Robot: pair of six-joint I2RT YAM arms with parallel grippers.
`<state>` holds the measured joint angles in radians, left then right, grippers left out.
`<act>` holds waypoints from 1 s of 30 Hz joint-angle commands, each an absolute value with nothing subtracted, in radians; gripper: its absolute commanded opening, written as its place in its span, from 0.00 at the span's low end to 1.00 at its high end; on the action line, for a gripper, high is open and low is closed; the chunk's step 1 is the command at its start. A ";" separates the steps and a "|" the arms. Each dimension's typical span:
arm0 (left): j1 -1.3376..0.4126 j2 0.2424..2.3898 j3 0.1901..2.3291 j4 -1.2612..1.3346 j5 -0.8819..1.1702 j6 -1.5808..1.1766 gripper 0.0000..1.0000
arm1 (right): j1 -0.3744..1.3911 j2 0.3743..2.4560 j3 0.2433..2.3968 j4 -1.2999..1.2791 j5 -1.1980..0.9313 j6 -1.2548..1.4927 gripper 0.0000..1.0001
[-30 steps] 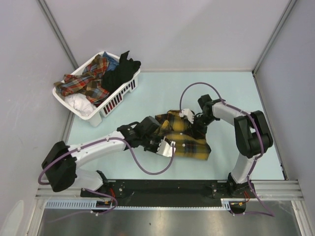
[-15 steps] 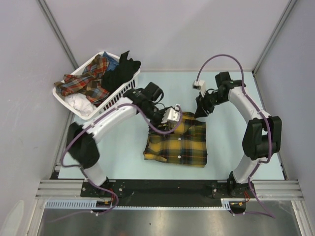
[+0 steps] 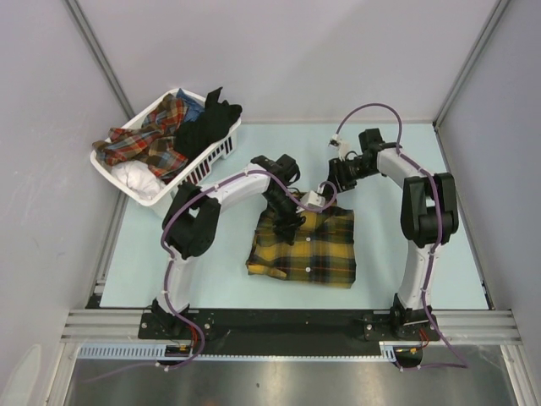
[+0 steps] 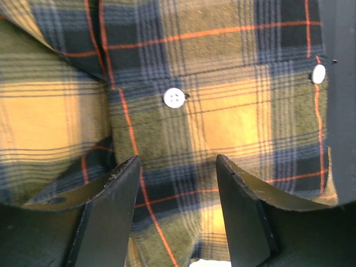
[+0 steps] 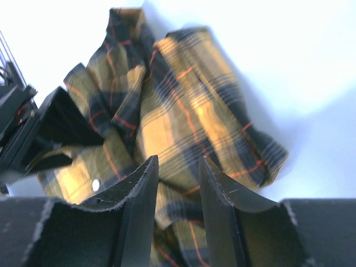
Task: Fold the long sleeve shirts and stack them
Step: Fold the shirt
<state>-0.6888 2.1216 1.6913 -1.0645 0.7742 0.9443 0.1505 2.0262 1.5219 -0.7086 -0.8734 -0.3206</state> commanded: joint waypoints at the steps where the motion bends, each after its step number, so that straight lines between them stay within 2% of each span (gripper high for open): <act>1: -0.684 2.098 1.689 -1.008 0.796 0.943 0.64 | 0.156 2.065 1.574 -0.592 -0.891 -0.210 0.40; 8: -0.687 2.120 1.715 -0.908 0.765 0.851 0.72 | 0.156 2.132 1.635 -0.568 -0.856 -0.193 0.41; 12: -0.693 2.144 1.717 -0.896 0.764 0.862 0.70 | 0.158 2.151 1.655 -0.554 -0.845 -0.190 0.42; 16: -0.696 2.158 1.715 -0.958 0.801 0.902 0.56 | 0.163 2.161 1.660 -0.549 -0.836 -0.204 0.44; 21: -0.698 2.189 1.744 -0.991 0.851 0.858 0.48 | 0.173 2.183 1.661 -0.549 -0.822 -0.247 0.47; 24: -0.699 2.201 1.782 -1.023 0.859 0.850 0.36 | 0.183 2.197 1.663 -0.564 -0.824 -0.274 0.46; 25: -0.699 2.198 1.793 -1.041 0.859 0.854 0.28 | 0.186 2.201 1.663 -0.580 -0.825 -0.282 0.46; 28: -0.700 2.175 1.821 -1.040 0.835 0.857 0.11 | 0.192 2.207 1.655 -0.595 -0.828 -0.302 0.45; 30: -0.699 2.157 1.841 -1.034 0.801 0.862 0.09 | 0.190 2.207 1.649 -0.595 -0.825 -0.307 0.44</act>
<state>-0.6937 2.2032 1.7737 -1.0176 0.7956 0.8532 0.1844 2.2036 1.6238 -0.5804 -0.8234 -0.2676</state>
